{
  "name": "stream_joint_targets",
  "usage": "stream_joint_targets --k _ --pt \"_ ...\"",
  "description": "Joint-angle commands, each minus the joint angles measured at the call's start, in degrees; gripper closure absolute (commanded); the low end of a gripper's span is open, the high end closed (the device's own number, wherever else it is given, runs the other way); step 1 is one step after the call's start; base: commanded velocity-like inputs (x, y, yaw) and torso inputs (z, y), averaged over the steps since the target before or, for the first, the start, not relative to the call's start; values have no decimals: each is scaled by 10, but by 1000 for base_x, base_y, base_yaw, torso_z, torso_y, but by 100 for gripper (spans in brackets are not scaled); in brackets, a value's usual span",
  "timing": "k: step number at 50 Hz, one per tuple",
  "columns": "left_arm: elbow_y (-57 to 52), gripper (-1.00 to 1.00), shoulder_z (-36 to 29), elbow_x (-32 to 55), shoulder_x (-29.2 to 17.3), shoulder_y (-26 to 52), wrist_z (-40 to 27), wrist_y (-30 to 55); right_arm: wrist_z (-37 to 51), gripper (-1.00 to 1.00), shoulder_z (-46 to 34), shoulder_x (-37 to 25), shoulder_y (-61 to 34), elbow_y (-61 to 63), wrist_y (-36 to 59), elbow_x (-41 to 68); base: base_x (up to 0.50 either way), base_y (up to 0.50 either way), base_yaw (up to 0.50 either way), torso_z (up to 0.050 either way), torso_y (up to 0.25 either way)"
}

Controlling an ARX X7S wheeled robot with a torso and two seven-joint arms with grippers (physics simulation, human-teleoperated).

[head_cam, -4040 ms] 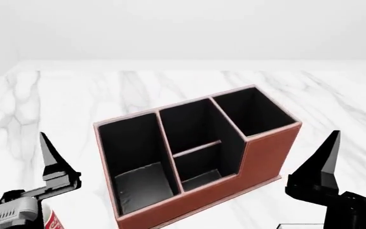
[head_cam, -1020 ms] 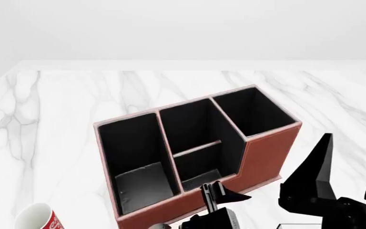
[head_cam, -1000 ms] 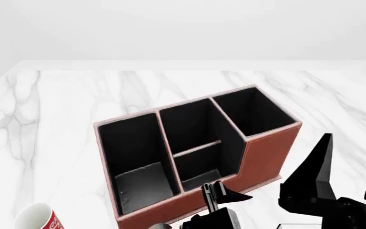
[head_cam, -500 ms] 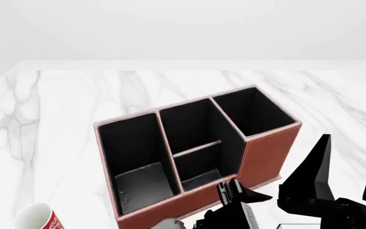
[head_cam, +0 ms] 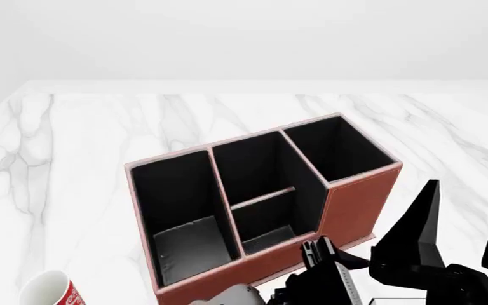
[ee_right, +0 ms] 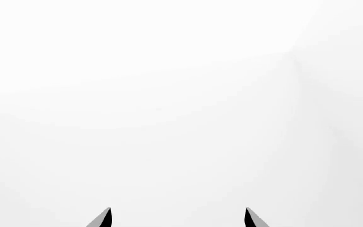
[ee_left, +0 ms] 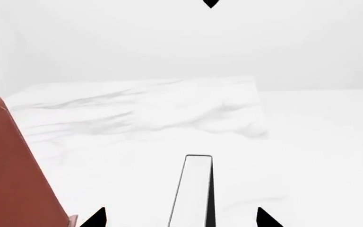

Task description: Pick up the book and place it in the back compartment of the caddy.

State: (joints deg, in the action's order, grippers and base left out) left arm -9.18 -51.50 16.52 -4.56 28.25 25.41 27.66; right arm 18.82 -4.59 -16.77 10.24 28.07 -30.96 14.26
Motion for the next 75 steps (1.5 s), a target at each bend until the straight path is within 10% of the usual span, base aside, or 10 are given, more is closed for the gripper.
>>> stream_joint_targets --k 1,75 --pt "18 -100 4 4 21 14 6 -3 -8 -100 10 8 1 -1 -2 -10 0 0 0 0 0" --pt "179 -100 -62 143 32 54 -39 -67 6 -100 -4 0 -5 -17 -5 -15 0 0 0 0 0"
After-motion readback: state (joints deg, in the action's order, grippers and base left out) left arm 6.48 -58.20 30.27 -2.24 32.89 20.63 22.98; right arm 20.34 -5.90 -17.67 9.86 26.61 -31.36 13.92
